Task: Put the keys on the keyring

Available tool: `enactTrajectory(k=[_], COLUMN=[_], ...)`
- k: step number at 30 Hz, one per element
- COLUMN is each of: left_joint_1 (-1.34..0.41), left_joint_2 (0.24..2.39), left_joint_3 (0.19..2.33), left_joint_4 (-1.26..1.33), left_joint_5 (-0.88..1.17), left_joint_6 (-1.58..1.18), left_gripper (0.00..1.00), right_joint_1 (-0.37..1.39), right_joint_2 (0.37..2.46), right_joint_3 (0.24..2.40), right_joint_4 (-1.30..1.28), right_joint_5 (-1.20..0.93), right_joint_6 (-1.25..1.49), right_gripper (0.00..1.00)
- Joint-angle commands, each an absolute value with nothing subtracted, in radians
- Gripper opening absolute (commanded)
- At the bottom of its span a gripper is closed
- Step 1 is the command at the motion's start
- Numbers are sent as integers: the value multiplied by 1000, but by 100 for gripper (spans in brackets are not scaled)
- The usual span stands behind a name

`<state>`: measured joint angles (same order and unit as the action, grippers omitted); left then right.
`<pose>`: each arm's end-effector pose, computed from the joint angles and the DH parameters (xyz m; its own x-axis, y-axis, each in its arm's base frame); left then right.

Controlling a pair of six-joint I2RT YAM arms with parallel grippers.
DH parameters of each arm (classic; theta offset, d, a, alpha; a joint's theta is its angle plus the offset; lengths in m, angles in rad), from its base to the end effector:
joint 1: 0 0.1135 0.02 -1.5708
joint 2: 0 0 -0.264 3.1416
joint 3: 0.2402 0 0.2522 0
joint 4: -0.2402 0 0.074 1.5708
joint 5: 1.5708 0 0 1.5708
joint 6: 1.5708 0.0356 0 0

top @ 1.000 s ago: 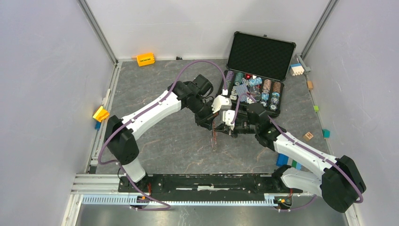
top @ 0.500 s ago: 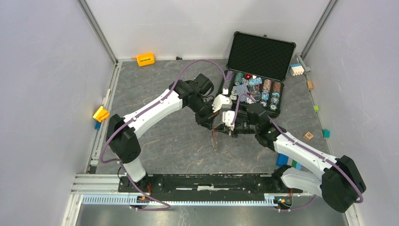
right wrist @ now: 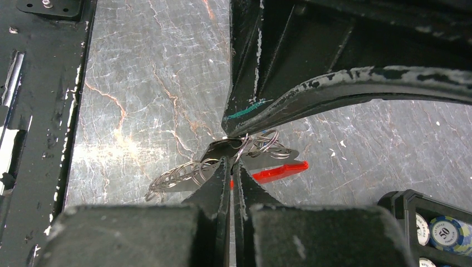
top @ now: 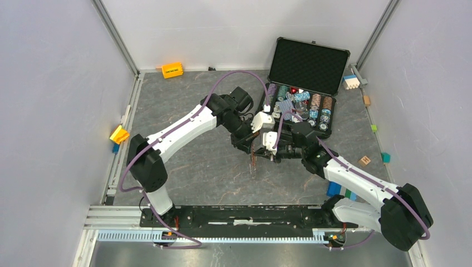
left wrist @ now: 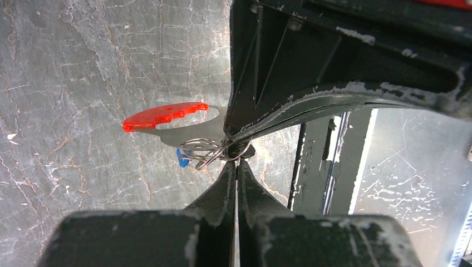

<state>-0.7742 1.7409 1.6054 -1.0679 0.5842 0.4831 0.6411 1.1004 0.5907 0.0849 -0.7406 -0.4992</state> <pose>0.2385 -0.2607 0.3033 -0.2542 0.7905 -0.5572 0.9518 0.1024 -0.2890 0.1738 0.1597 0.2404 0.1572 -0.3236 -0.9331 -0.9782 0.0785 -0.1920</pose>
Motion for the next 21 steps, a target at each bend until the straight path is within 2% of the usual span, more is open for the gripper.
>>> enactTrajectory(k=[1,21], left_joint_1=[-760,-769], left_joint_2=[1739,1724], left_joint_3=[1652,1652], left_joint_4=[-1023,-1064], left_joint_5=[591,617], left_joint_6=[506,594], left_gripper=[2,2], right_joint_1=[661,666], right_joint_2=[1095,1107], right_joint_3=[630,641], right_joint_4=[95,74], right_joint_5=[-802,-824], right_joint_6=[-507,-521], right_gripper=[0,0])
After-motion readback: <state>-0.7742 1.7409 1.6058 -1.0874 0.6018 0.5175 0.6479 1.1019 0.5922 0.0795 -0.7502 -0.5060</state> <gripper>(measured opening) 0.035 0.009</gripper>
